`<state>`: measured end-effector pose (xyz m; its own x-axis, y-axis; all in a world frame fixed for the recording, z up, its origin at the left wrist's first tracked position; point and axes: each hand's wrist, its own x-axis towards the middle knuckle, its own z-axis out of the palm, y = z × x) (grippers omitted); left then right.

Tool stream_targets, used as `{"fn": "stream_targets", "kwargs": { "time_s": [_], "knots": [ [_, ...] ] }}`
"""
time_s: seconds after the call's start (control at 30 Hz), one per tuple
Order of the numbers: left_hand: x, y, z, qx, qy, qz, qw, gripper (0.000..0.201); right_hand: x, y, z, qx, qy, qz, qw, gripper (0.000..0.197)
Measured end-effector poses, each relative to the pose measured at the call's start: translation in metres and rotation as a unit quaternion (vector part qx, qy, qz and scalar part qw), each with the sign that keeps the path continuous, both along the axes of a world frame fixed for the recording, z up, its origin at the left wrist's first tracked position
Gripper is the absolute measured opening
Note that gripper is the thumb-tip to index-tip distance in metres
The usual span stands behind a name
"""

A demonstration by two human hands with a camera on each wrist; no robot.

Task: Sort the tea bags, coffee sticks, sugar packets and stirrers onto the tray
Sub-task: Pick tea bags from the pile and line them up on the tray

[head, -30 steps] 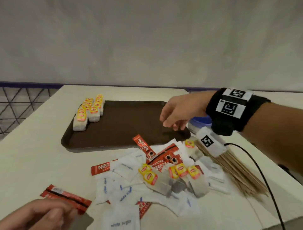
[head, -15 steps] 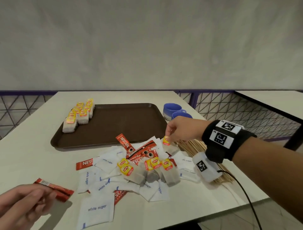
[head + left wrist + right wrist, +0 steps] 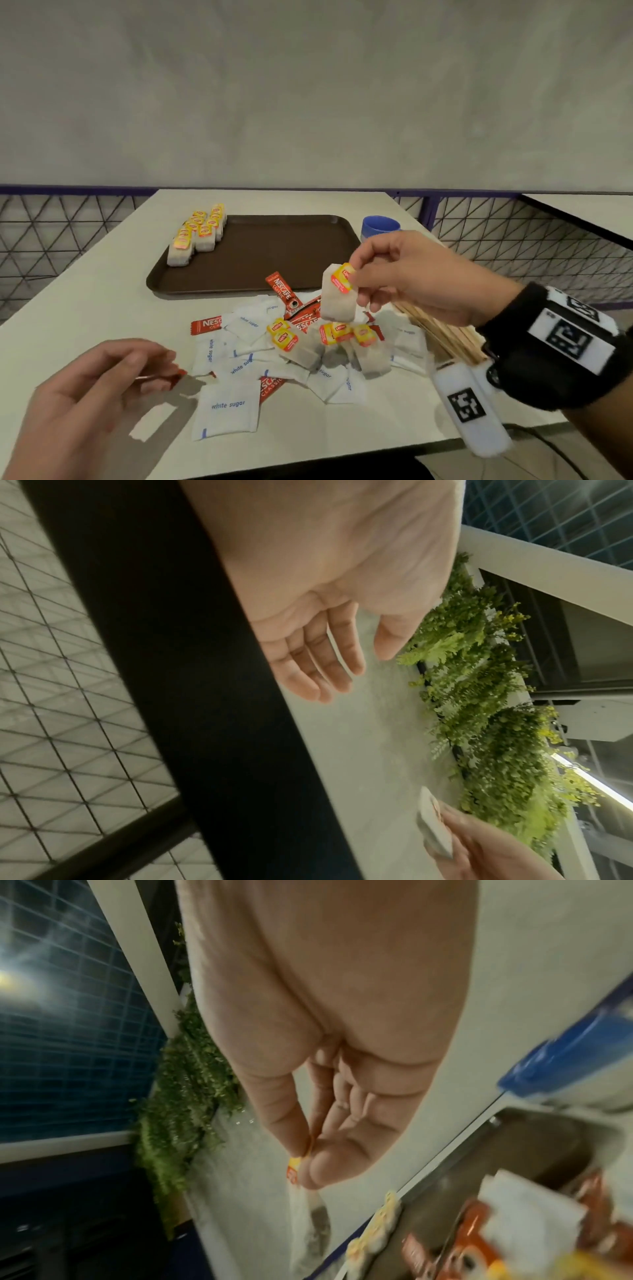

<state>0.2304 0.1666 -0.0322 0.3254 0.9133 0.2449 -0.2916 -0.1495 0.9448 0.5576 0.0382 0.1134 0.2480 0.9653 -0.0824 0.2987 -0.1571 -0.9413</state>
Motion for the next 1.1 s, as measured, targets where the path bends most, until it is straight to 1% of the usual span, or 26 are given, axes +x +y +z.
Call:
{"fn": "stream_targets", "kwargs": {
  "time_s": [0.03,0.1,0.13,0.23,0.3,0.33,0.4,0.5,0.57,0.6,0.73,0.8,0.97,1.1],
  "knots": [
    [0.007,-0.011,0.011,0.005,-0.016,-0.031,0.999,0.043,-0.014,0.0,-0.003,0.003,0.018,0.021,1.0,0.013],
    [0.02,-0.03,0.022,0.024,0.005,-0.067,0.997,0.066,-0.042,0.003,-0.01,0.006,0.045,0.058,0.997,0.017],
    [0.025,-0.032,0.019,0.022,0.01,-0.086,0.996,0.069,-0.056,0.006,-0.014,0.01,0.057,0.069,0.996,0.019],
    [0.037,-0.043,0.02,-0.002,0.025,-0.144,0.989,0.06,-0.09,0.015,-0.028,0.017,0.086,0.07,0.994,0.02],
    [0.037,-0.044,0.02,-0.01,0.025,-0.166,0.986,0.064,-0.105,0.021,-0.037,0.012,0.11,0.056,0.992,0.019],
    [0.036,-0.043,0.02,-0.019,0.019,-0.164,0.986,0.063,-0.111,0.023,-0.041,0.008,0.12,0.048,0.992,0.018],
    [0.034,-0.042,0.02,-0.029,0.008,-0.145,0.989,0.052,-0.118,0.027,-0.049,0.0,0.125,0.036,0.991,0.015],
    [0.033,-0.04,0.017,-0.004,0.036,-0.084,0.996,0.038,-0.122,0.029,-0.052,-0.02,0.115,0.031,0.993,0.014],
    [0.033,-0.04,0.017,0.013,0.048,-0.066,0.997,0.031,-0.122,0.028,-0.049,-0.026,0.098,0.037,0.994,0.014],
    [0.032,-0.04,0.017,0.016,0.05,-0.068,0.996,0.028,-0.121,0.028,-0.048,-0.023,0.077,0.038,0.996,0.014],
    [0.031,-0.04,0.017,0.014,0.055,-0.102,0.993,0.024,-0.119,0.027,-0.047,-0.003,-0.052,0.044,0.998,0.012],
    [0.031,-0.039,0.016,0.012,0.05,-0.112,0.992,0.024,-0.119,0.027,-0.047,0.004,-0.092,0.046,0.995,0.011],
    [0.03,-0.04,0.016,0.017,0.053,-0.13,0.99,0.024,-0.117,0.028,-0.05,0.031,-0.149,0.045,0.987,0.008],
    [0.03,-0.041,0.018,-0.003,0.039,-0.135,0.99,0.024,-0.115,0.028,-0.051,0.045,-0.161,0.049,0.985,0.007]
  ]
}}
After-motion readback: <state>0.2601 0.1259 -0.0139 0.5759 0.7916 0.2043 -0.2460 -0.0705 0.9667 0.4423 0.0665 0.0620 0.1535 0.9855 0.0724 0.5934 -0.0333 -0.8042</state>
